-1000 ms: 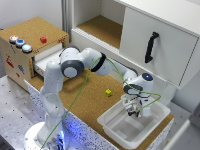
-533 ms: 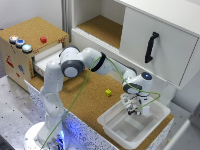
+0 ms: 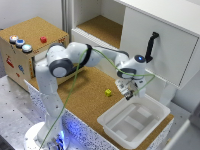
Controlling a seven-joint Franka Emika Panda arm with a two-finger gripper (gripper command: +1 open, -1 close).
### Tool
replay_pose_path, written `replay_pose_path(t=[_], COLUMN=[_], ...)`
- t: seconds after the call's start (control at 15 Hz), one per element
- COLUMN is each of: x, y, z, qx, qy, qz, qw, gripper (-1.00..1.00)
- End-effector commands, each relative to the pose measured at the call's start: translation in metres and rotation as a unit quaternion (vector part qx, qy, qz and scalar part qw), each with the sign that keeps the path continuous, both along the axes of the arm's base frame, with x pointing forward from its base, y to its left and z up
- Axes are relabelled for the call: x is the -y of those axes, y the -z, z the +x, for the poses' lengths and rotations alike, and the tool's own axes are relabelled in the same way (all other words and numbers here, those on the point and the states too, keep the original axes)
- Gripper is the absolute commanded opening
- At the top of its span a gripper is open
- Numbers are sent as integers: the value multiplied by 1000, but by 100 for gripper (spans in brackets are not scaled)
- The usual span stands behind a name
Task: Put the grasped purple block inside the left cabinet
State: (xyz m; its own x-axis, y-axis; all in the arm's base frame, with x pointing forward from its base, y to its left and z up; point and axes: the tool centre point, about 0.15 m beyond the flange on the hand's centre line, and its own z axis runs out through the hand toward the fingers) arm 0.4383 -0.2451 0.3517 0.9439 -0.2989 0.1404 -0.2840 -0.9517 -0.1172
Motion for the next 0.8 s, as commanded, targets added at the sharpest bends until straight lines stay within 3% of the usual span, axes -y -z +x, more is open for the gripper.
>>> replay_pose_path(t=[0.0,0.47,0.73], x=[-120,-275,-358], y=[-17,-54,-93], z=[-13,19,46], qx=[43,84,125], qy=[-80,-240,-290], qz=[-43,-33,-30], qw=[995,967,948], gripper=[-100,-100,-100])
